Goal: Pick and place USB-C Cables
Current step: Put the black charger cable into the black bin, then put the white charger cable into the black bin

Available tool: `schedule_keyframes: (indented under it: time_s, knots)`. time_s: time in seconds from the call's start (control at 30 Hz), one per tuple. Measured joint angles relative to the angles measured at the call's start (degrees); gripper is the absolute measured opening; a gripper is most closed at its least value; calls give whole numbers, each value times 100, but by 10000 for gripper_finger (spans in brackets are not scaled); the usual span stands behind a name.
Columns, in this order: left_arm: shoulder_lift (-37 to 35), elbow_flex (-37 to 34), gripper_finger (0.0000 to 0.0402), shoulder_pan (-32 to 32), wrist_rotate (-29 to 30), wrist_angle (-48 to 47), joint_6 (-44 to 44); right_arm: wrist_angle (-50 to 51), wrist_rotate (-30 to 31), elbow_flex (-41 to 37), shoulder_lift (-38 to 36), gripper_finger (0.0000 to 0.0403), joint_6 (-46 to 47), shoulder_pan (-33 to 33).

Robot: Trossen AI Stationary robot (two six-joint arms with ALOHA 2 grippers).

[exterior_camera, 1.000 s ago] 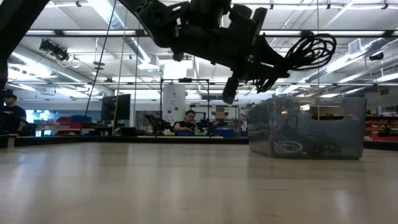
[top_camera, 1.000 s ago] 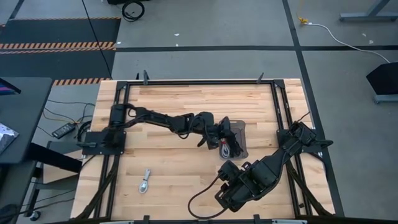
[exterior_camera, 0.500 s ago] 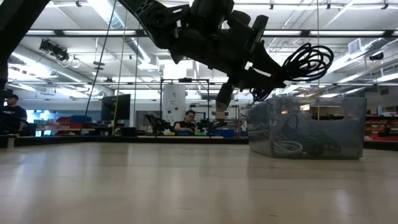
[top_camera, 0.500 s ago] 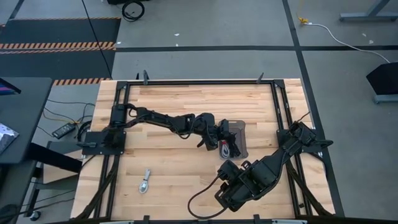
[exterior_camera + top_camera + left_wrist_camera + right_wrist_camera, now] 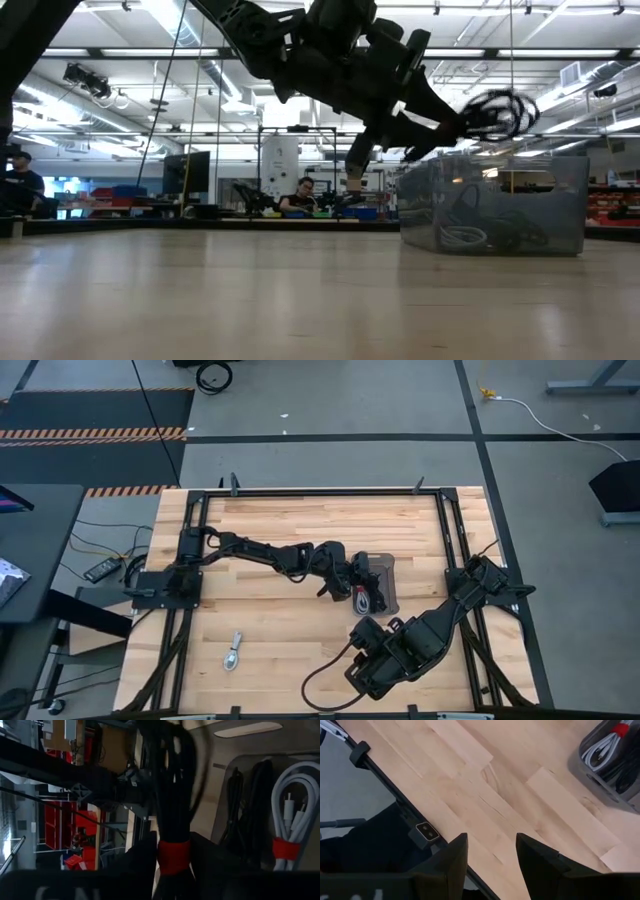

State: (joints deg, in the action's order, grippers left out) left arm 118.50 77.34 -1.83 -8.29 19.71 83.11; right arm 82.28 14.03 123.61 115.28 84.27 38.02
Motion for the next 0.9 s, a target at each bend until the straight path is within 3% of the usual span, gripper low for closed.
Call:
schedule_keyframes:
  time_s: [0.3,0.5,0.9]
  knots:
    - [-4,0,184,-10,2,-5,-177,0,4,0,0,174,0,-15]
    - [-7,0,203,-26,64,-88,-296,-4,4,0,0,174,0,-15]
    - [-9,0,174,226,1632,-356,-303,4,177,0,0,174,-357,-13]
